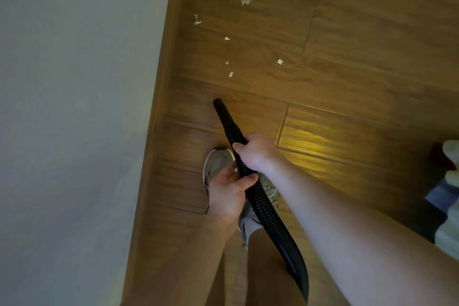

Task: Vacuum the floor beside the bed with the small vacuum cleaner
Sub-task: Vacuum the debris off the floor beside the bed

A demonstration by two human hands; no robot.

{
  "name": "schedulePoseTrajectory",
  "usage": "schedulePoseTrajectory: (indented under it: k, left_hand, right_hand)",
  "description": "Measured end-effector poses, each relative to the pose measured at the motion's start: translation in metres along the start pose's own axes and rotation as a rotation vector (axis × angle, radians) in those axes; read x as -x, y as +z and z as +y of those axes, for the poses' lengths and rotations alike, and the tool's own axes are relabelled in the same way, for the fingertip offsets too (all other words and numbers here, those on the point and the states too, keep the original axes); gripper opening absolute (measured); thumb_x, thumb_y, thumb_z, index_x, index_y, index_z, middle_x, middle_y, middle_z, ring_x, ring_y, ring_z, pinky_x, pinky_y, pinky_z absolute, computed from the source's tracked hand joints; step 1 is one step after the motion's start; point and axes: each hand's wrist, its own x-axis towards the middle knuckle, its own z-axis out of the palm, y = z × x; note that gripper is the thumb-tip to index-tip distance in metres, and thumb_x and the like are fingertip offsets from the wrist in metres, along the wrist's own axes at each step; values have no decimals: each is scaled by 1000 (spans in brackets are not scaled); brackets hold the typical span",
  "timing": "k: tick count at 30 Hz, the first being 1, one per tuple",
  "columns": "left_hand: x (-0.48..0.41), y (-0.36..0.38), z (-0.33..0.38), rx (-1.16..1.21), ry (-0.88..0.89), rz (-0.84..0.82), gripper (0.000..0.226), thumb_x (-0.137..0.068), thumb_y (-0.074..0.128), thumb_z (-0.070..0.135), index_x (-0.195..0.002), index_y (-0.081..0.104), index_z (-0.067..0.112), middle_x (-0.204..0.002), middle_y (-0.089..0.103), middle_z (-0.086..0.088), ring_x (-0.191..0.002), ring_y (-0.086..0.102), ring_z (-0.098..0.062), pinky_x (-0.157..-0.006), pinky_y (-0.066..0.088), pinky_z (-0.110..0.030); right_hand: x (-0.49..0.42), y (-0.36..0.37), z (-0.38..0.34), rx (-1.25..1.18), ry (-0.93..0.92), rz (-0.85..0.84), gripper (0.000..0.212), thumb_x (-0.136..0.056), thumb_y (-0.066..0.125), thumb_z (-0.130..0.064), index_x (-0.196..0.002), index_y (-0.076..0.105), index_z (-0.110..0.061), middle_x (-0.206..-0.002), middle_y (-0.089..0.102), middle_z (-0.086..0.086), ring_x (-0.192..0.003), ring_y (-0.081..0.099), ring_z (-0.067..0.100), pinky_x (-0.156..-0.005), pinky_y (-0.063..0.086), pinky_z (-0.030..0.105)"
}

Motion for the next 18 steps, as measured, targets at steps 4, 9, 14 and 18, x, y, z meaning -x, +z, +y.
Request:
schedulePoseTrajectory:
  k: [4,9,14,18]
  left_hand:
    - [-6,3,2,-10,15,-5,44,-87,67,-11,-127,64,7,-106,78,-13,-100,75,-27,-93,59,-42]
    - [-13,13,4,-47,39,-22,47,-86,69,-9,-125,63,17,-104,79,-8,-97,76,-23,-94,59,-44]
    - [-20,30,9,-93,36,-52,42,-87,69,-6,-111,63,28,-100,80,-2,-93,77,-18,-86,61,-36]
    - [-25,42,15,-118,54,-49,46,-87,71,-4,-125,62,21,-106,79,-5,-99,75,-21,-94,58,-43]
  right_hand:
    - [-6,-1,-1,-9,-7,21,34,-97,56,-39,-109,69,-10,-87,68,8,-76,62,25,-51,36,25]
    - [-14,-12,6,-75,-16,75,34,-96,57,-40,-111,70,-12,-96,71,9,-77,62,23,-52,38,24]
    - [-21,-29,12,-116,-17,100,34,-97,57,-39,-110,69,-11,-99,72,10,-81,63,25,-64,42,26]
    - [-27,-43,12,-116,-27,90,34,-98,56,-40,-113,70,-12,-98,71,9,-80,62,24,-60,42,26]
